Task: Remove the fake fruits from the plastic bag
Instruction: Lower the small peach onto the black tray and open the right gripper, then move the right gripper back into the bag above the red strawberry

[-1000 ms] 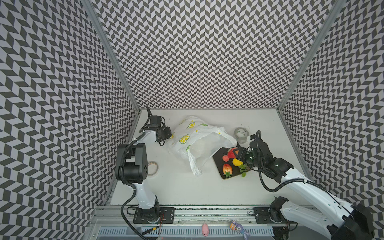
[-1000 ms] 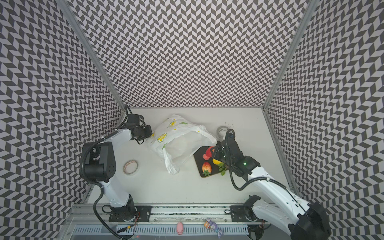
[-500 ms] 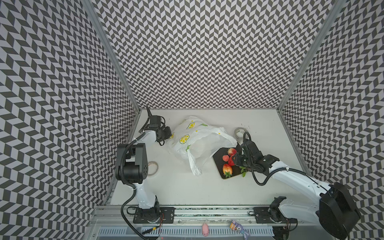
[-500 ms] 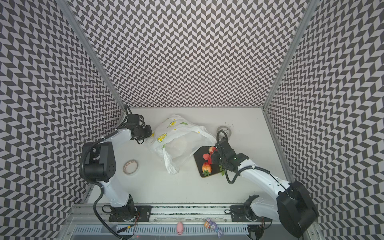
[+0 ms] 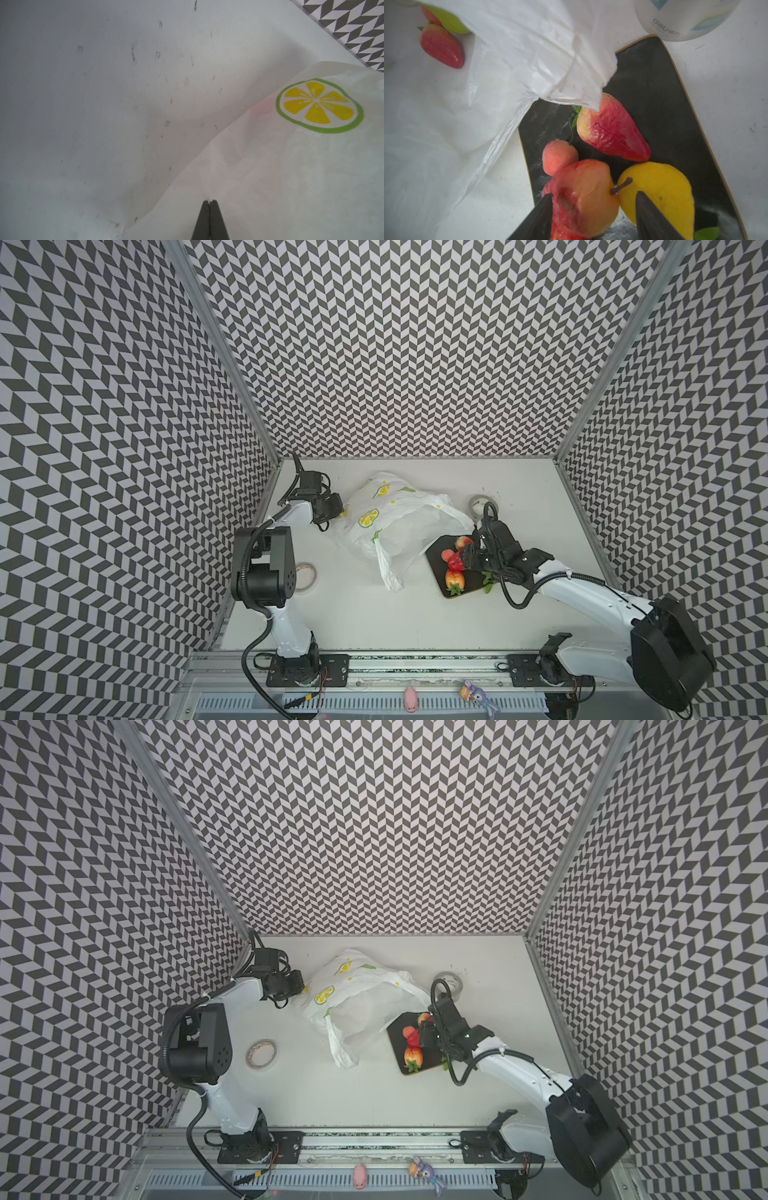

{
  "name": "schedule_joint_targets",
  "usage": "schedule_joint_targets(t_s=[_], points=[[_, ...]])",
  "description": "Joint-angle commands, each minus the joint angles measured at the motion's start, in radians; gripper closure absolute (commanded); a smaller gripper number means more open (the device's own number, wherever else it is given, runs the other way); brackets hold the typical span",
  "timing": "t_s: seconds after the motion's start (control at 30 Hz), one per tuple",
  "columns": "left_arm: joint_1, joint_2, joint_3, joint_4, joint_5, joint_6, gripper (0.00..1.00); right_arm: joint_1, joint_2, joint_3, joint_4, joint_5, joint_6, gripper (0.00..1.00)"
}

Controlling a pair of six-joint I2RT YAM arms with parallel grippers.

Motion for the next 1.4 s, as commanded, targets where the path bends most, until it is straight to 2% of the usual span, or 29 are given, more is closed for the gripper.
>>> schedule_joint_targets(t_s=[0.0, 0.3, 0.43, 0.53, 0.63, 0.77, 0.9, 1.07, 1.37], points=[[0.007, -0.044, 0.014, -0.003, -0.002, 0.003, 1.00, -0.003, -0.018, 0.022, 0.006, 0.033, -0.013, 0.32], [0.008, -0.046, 0.019, -0.007, 0.000, 0.003, 1.00, -0.003, -0.104, 0.093, -0.063, 0.041, -0.005, 0.32], [0.007, -0.047, 0.018, -0.007, 0.003, 0.003, 1.00, -0.002, -0.158, 0.116, -0.037, -0.018, -0.038, 0.40], [0.008, -0.047, 0.016, -0.005, 0.005, 0.003, 1.00, 0.035, -0.190, 0.098, 0.066, -0.065, -0.082, 0.45], [0.008, -0.047, 0.016, -0.005, 0.009, 0.003, 1.00, 0.116, -0.155, 0.096, 0.166, -0.089, -0.114, 0.49], [0.007, -0.051, 0.012, -0.003, 0.014, 0.001, 1.00, 0.202, -0.025, 0.144, 0.269, -0.113, -0.101, 0.52], [0.006, -0.052, 0.012, -0.003, 0.018, -0.001, 1.00, 0.219, 0.122, 0.184, 0.368, -0.198, -0.010, 0.56], [0.005, -0.061, -0.004, 0.003, 0.026, 0.001, 1.00, 0.226, 0.296, 0.188, 0.542, -0.325, 0.199, 0.62], [0.005, -0.056, -0.021, 0.017, 0.037, -0.005, 1.00, 0.249, 0.562, 0.306, 0.769, -0.408, 0.510, 0.66]])
